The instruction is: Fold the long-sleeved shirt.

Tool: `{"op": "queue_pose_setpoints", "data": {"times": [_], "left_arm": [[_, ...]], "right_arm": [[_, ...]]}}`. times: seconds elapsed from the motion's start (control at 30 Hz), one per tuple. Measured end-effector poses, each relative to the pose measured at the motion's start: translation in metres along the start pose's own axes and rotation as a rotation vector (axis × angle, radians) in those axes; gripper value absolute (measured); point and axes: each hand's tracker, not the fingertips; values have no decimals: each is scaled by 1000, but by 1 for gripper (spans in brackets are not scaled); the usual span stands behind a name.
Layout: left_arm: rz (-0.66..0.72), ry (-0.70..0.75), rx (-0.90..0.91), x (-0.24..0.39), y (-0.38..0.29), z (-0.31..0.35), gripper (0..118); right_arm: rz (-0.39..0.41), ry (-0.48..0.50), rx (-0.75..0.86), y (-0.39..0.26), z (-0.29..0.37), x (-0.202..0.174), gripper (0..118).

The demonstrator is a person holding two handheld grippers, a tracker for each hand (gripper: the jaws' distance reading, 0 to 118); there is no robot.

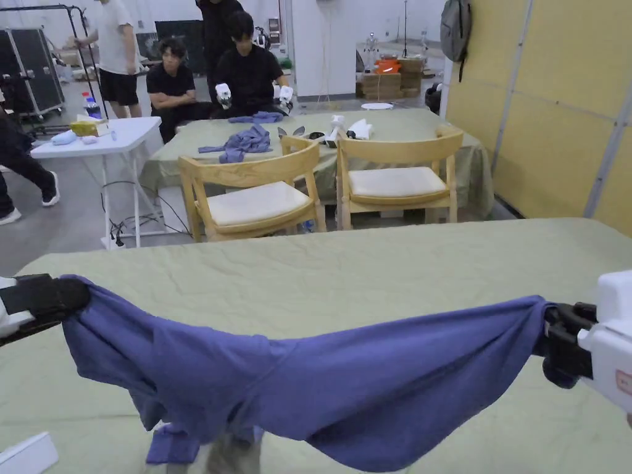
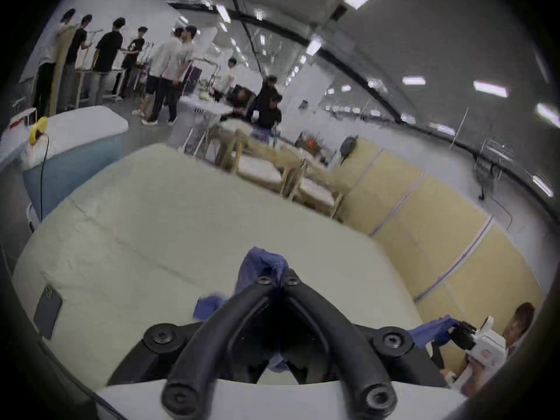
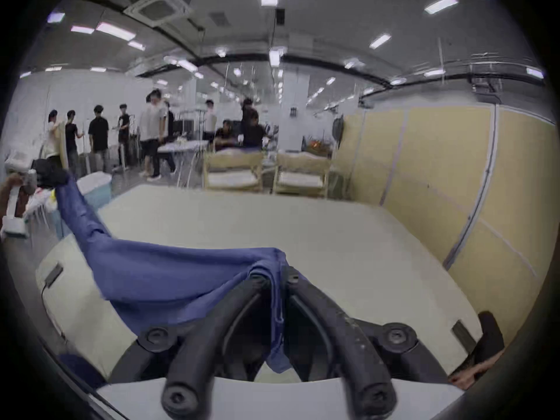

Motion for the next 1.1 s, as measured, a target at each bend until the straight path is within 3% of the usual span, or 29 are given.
{"op": "queue_pose_setpoints", "data": {"times": [0.3,0.4,0.6,0.83,1.03,1.1], "left_arm": [[-17,-17,141,36,121,-32,0],[26,-13,170,43,149,-52,0],[-52,32,231,40,182,-105,0],[-110,111,169,5,149,-187,0],[-100,193,-50,-66,42,-262,0],[-110,200,-131,-92,-6,-276,0]], "right_arm": [[-80,38,15,192,-95,8,9],[-99,22,7,241,-126,1,9],[-167,15,-1,292,-185,-12,9],[-125,-18,-73,247,-269,-31,9],[-100,10,-292,103,-349,-48,9],[-58,19,-382,42,-362,-56,9]]}}
